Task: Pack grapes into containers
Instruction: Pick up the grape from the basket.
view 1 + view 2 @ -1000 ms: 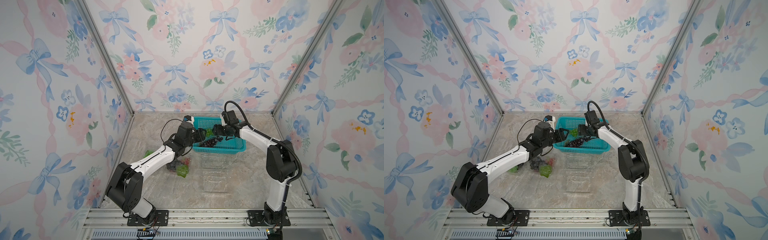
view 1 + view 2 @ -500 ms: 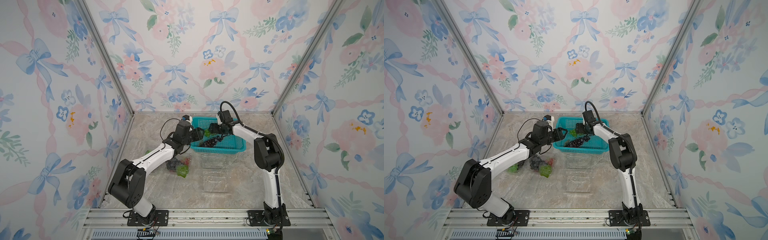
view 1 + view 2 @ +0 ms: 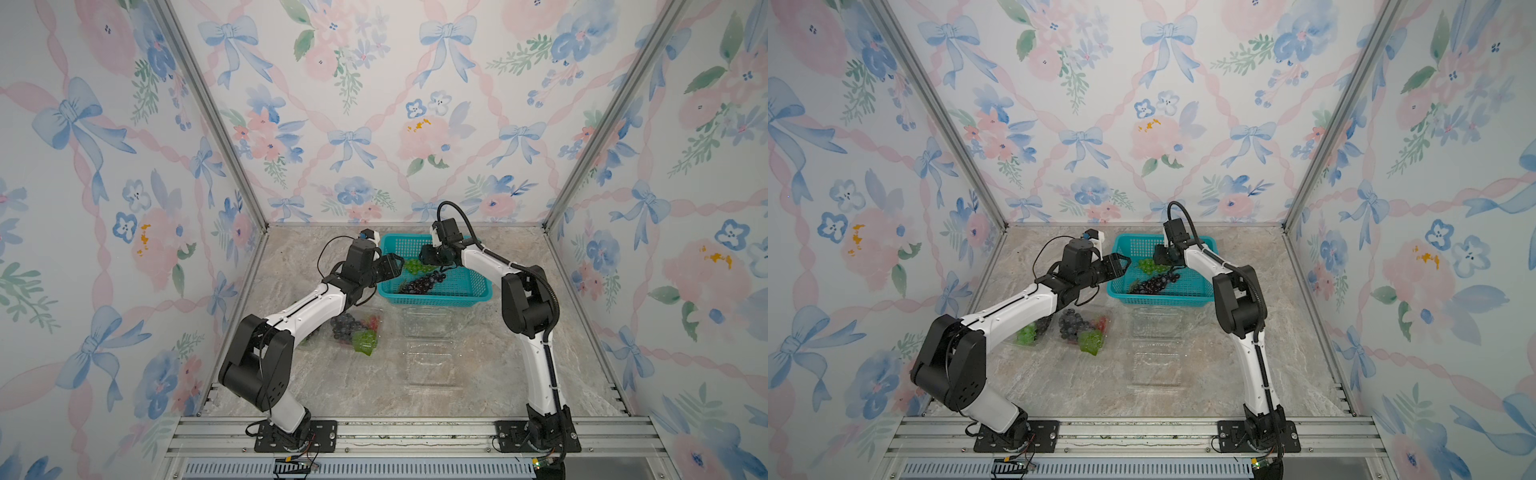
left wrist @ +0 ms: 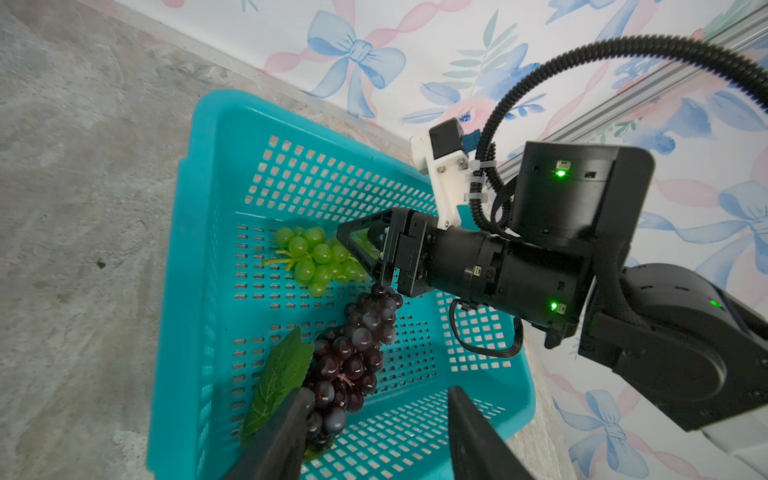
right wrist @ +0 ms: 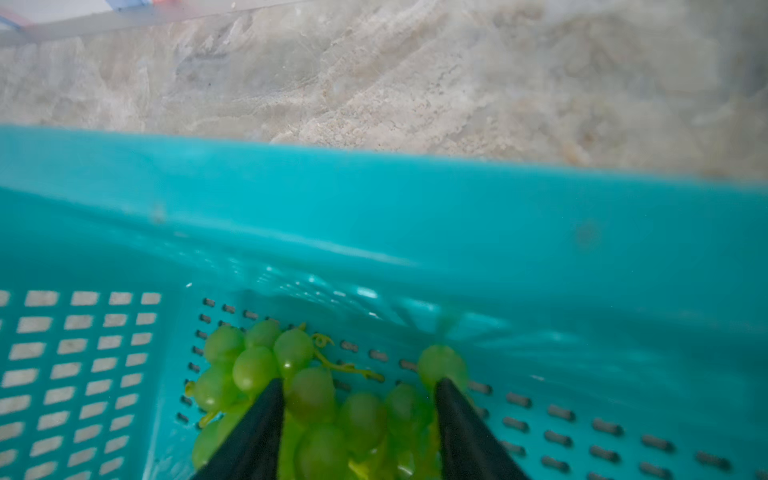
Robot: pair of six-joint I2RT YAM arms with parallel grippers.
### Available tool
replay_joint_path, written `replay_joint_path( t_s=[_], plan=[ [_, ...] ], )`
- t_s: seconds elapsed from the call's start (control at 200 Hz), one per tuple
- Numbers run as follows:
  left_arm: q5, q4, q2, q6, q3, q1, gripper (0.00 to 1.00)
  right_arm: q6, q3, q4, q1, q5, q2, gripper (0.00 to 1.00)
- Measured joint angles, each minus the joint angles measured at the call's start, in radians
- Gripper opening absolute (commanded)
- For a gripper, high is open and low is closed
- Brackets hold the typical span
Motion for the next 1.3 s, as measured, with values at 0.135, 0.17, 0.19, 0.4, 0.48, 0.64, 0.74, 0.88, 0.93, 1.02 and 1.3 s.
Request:
replay_joint_path(
  t_s=[0.135, 0.17, 0.19, 0.4, 0.48, 0.64, 0.74, 0.88, 0.93, 1.02, 1.3],
  plan=[
    [0.005, 0.000, 0.000, 0.000, 0.000, 0.006, 0.56, 0.021, -0.001, -0.007, 0.001, -0.021, 0.000, 0.51],
    [0.005, 0.000, 0.000, 0.000, 0.000, 0.006, 0.56, 0.027, -0.004, -0.007, 0.003, -0.024, 0.000, 0.56],
    [0.005, 0.000, 0.000, 0.000, 0.000, 0.007, 0.56, 0.017, -0.007, -0.006, 0.005, -0.028, 0.000, 0.59],
    [0.005, 0.000, -0.001, 0.000, -0.005, 0.013, 0.55, 0.026, -0.085, 0.011, 0.012, -0.028, -0.036, 0.61],
    [0.005, 0.000, -0.003, 0.000, -0.011, 0.014, 0.55, 0.027, -0.090, 0.010, 0.016, -0.029, -0.043, 0.47],
    [0.005, 0.000, -0.016, 0.000, -0.016, 0.015, 0.55, 0.030, -0.089, -0.001, 0.025, -0.029, -0.042, 0.34],
    [0.005, 0.000, -0.026, 0.000, -0.018, 0.017, 0.55, 0.034, -0.089, -0.005, 0.029, -0.030, -0.042, 0.41],
    [0.004, 0.000, -0.031, -0.001, -0.022, 0.020, 0.55, 0.040, -0.089, -0.013, 0.033, -0.040, -0.042, 0.36],
    [0.004, 0.000, -0.031, -0.001, -0.023, 0.021, 0.54, 0.043, -0.089, -0.014, 0.034, -0.044, -0.042, 0.30],
    [0.005, 0.000, -0.031, -0.001, -0.024, 0.021, 0.54, 0.050, -0.089, -0.017, 0.034, -0.055, -0.043, 0.19],
    [0.004, 0.000, -0.032, -0.001, -0.030, 0.025, 0.54, 0.071, -0.091, -0.008, 0.034, -0.080, -0.043, 0.00]
  ],
)
